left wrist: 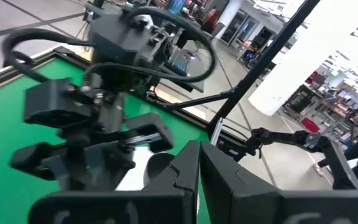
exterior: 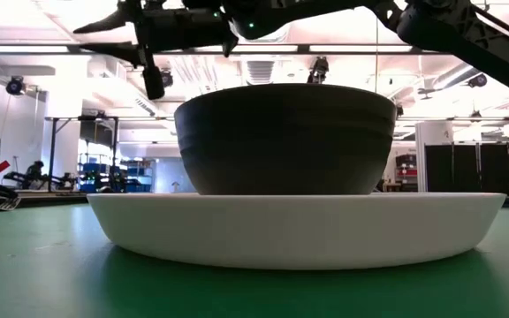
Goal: Set table place
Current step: Put the fork beside the white plate on the table
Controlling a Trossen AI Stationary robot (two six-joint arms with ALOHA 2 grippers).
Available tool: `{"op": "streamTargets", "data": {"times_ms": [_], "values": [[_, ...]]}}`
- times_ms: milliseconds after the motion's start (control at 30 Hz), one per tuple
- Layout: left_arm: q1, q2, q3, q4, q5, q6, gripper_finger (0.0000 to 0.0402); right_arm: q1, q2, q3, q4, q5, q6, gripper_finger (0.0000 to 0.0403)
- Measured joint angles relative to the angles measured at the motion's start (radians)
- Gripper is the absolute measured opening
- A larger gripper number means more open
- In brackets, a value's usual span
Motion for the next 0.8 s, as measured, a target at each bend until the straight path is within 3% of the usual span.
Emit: {"op": "streamTargets", "data": {"times_ms": [633, 800], "values": [[0.0, 0.025, -0.015, 0.005, 0.01, -0.002, 0.0, 0.002, 0.001, -0.026, -0.23, 0.004, -0.055, 0.0079], [0.0, 0.009, -0.058, -0.05, 0.008, -0.11, 0.0, 0.002, 0.002, -0.091, -0.231, 0.004, -0.018, 0.0079]]}}
